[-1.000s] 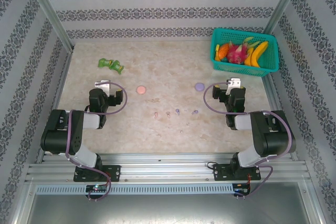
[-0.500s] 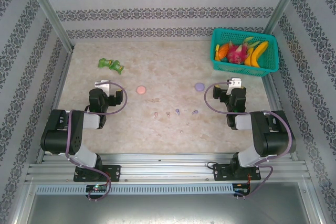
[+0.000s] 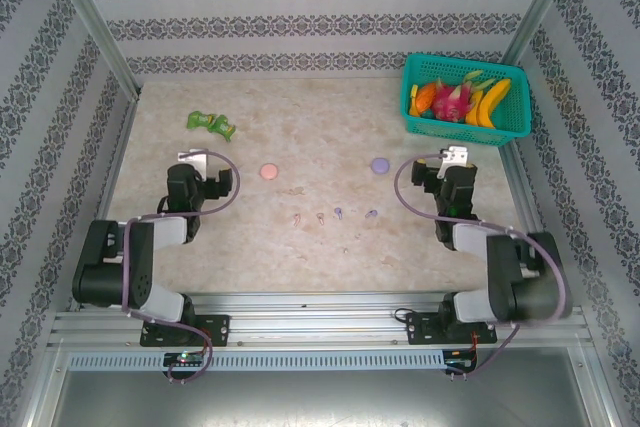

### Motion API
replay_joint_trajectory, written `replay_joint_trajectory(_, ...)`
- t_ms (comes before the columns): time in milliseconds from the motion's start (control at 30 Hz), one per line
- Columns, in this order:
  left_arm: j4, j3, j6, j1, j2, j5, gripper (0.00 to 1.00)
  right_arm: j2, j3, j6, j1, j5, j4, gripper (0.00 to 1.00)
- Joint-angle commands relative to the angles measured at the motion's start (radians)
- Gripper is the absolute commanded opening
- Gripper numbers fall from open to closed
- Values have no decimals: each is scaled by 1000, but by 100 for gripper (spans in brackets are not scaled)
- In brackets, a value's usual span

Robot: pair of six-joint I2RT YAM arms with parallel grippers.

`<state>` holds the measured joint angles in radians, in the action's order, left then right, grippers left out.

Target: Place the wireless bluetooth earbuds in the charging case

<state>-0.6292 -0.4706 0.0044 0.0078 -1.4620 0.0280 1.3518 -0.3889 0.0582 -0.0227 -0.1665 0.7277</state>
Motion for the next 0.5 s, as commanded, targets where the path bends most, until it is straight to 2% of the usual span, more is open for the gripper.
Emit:
replay_joint_trajectory(0, 192, -89, -60, -6, 89, -77, 100, -121, -92, 81, -11, -82, -227, 98)
replay_joint_trajectory(67, 337, -156, -130, -6, 117, -114, 100, -172, -174, 191, -7, -67, -400, 98)
replay_joint_trajectory(133, 497, -246, -224, -5, 121, -129, 100, -204, -278, 387, -1, -110, -614, 98)
replay_joint_trajectory(167, 576, -283, -281, -7, 120, -128, 100, -210, -324, 430, 10, -78, -691, 98)
replay_joint_trajectory(333, 829, -397, -505, -8, 99, -55, 100, -216, -462, 399, 5, 238, -819, 98)
replay_joint_trajectory(467, 857, -413, -601, -16, 62, 39, 100, -161, -607, 380, -95, 283, -1033, 90)
